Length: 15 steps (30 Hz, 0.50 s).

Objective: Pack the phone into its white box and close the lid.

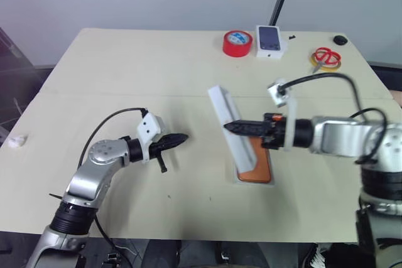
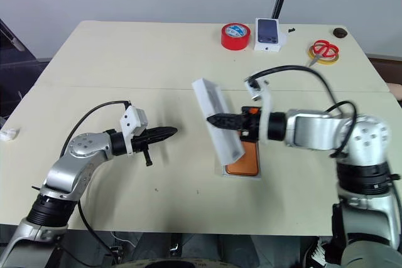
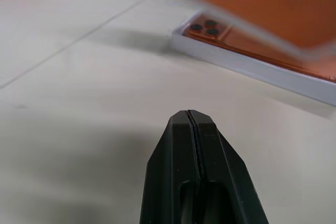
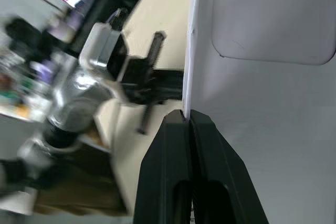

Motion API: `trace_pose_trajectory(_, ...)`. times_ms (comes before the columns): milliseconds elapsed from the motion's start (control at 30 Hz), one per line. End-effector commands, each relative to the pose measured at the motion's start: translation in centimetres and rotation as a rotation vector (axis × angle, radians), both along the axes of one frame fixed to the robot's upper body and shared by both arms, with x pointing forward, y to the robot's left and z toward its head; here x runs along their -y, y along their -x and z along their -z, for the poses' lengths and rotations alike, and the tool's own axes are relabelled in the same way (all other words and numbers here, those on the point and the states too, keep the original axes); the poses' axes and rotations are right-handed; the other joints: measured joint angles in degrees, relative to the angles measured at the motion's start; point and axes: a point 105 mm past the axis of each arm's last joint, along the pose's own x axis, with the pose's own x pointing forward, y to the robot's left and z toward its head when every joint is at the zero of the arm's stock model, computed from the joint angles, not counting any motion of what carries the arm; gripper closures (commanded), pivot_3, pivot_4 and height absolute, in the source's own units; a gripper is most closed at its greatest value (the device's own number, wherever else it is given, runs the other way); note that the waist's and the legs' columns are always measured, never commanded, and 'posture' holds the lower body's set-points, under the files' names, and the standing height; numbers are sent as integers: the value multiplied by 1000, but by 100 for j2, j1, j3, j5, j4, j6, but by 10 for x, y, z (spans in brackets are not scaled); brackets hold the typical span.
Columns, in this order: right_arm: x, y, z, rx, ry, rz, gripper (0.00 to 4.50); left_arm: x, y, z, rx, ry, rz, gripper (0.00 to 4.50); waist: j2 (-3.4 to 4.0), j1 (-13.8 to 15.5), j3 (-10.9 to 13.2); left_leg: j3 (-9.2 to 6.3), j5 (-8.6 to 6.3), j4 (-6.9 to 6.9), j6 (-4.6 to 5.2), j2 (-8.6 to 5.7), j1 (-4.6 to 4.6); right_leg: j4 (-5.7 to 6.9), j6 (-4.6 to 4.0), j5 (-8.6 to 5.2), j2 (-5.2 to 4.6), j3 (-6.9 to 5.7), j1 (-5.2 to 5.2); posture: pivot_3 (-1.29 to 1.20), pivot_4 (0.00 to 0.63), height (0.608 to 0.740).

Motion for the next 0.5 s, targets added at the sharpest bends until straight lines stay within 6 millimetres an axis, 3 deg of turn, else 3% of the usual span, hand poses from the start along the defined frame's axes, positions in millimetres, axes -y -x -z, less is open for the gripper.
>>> trace_pose_trajectory(33,-17,-1,-2,-39,-90,66,4437,-1,3,-11,39,13,-3,4500,0,0,0,1,0,0,0,0,0,3,0,0,1,1,-2,0,150,732)
trace_pose_trajectory(167,-25,-8,8,-133,-132,187,4437,8,5,-10,37,22,6,4500,1,7,0,0,0,-2,0,3,-3,7,0,0,1,0,-9,0,150,732)
trace_pose_trajectory(333,-21,-14,16,-205,-130,303,4437,25,7,-9,29,45,42,4500,2,25,0,2,0,-2,0,1,-3,6,0,0,-4,1,-8,0,150,732)
trace_pose_trajectory(433,-17,-15,15,-188,-117,311,3551,35,6,-8,28,56,63,4500,2,19,0,2,0,-2,0,1,-2,6,0,0,-2,1,-8,0,150,732)
trace_pose_trajectory(500,-9,-15,13,-146,-59,305,2539,43,4,-9,31,66,73,4500,2,22,0,2,0,-2,0,1,-2,6,0,0,-1,1,-8,0,150,732)
